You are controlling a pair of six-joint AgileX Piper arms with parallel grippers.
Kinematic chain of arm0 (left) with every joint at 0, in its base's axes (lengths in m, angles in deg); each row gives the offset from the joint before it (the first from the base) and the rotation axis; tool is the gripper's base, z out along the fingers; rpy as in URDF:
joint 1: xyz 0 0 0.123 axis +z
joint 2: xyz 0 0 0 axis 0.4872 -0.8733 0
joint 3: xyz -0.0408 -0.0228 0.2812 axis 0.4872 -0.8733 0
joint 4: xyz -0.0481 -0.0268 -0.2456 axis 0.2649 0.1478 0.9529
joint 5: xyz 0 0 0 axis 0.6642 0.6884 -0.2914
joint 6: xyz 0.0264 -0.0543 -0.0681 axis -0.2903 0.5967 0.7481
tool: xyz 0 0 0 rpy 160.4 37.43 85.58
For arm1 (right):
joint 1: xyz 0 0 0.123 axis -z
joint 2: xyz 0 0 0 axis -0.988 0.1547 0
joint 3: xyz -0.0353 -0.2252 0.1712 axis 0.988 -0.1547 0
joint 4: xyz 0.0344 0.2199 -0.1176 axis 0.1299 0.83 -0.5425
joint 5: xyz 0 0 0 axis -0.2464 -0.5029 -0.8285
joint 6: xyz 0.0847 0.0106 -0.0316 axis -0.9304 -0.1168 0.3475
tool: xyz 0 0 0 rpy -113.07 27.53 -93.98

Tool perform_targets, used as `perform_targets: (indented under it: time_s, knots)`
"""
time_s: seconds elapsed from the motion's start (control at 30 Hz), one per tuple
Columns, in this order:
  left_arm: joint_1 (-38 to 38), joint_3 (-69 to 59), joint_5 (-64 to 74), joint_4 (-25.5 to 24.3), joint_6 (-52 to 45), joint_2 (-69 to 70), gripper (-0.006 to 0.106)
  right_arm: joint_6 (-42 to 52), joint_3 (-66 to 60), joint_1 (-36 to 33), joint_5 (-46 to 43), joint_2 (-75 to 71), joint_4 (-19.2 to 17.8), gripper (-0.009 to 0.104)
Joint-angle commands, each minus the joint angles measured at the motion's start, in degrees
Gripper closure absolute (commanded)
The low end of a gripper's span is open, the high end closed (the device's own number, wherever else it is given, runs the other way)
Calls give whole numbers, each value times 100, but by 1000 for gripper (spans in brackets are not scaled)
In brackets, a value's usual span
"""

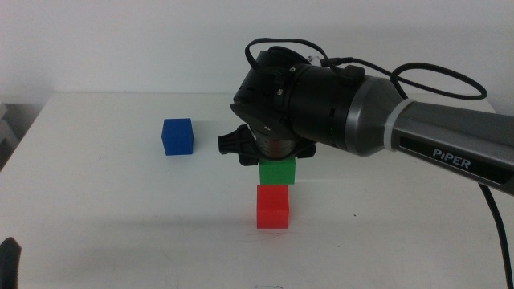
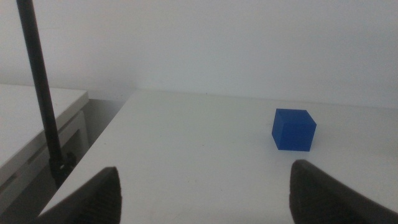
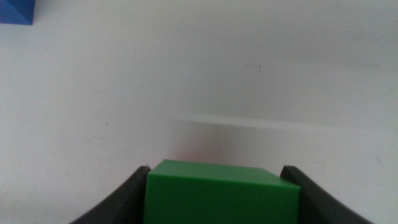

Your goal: Stack red cubes first, then green, then blue cubes in a specific spot.

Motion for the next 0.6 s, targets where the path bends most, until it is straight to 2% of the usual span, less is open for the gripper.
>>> perform_targets:
  time_s: [0.0,0.3,0.57]
  knots:
    - [-12,20,-504,29,68,114,9,-15,145,21,-24,-294,-141,96]
    - [-12,20,-504,29,68,114,9,20,145,21,-39,-130,192,96]
    - [-12,20,-504,29,68,114,9,20,145,38,-22,-48,205,96]
